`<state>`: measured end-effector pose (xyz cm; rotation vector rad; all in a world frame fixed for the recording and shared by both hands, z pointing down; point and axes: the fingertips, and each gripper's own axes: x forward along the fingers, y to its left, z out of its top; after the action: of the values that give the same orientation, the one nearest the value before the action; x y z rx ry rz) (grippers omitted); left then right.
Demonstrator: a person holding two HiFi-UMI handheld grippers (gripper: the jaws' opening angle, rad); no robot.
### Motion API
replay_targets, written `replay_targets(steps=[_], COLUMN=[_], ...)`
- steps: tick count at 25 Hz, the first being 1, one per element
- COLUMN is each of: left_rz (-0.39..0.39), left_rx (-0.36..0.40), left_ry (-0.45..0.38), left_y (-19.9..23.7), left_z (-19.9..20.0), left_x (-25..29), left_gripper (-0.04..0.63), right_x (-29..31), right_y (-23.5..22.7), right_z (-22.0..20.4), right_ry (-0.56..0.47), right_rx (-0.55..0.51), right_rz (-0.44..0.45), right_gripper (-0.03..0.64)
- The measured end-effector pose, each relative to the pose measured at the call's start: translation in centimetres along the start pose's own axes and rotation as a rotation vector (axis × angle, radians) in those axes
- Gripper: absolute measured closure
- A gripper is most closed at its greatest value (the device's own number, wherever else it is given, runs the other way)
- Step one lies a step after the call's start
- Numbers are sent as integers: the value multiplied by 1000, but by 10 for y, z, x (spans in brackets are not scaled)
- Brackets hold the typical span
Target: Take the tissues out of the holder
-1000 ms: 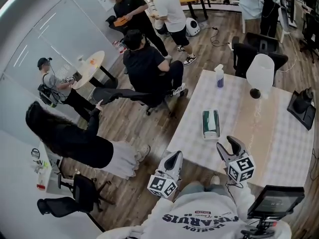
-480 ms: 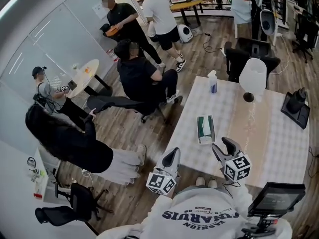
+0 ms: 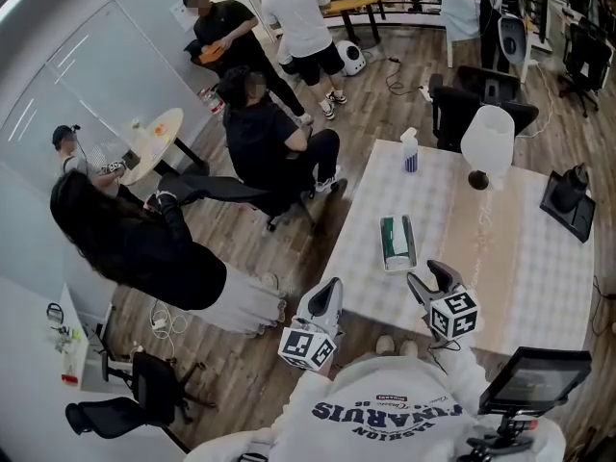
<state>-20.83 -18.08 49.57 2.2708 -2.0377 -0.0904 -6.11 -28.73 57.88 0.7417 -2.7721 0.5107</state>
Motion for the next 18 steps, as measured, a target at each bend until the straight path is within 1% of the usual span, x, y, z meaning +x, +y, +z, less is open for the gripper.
replay_targets(steps=[6, 8, 12, 14, 16, 18], left_rz=[34, 51, 90, 114, 137, 163], left_rx=[-13, -22, -34, -45, -50, -54], left_ry=[-4, -6, -14, -14, -11, -8], left_y=[17, 23, 42, 54, 66, 75], left_z=[-6, -6, -8, -14, -19, -20], left_x=[-14, -22, -39, -51, -63, -73], left_gripper=[591, 591, 591, 591, 591, 591], right_x=[57, 77, 123, 145, 165, 181], right_y=[-21, -31, -58, -67, -71, -76], right_z=[-38, -50, -82, -103, -119, -132], right_ry=[98, 142, 256, 312, 354, 402], right_rx=[72, 73, 42, 60, 96, 88], right_rz=[-17, -47, -135, -166, -185, -217], right_gripper=[356, 341, 319, 306, 272, 259])
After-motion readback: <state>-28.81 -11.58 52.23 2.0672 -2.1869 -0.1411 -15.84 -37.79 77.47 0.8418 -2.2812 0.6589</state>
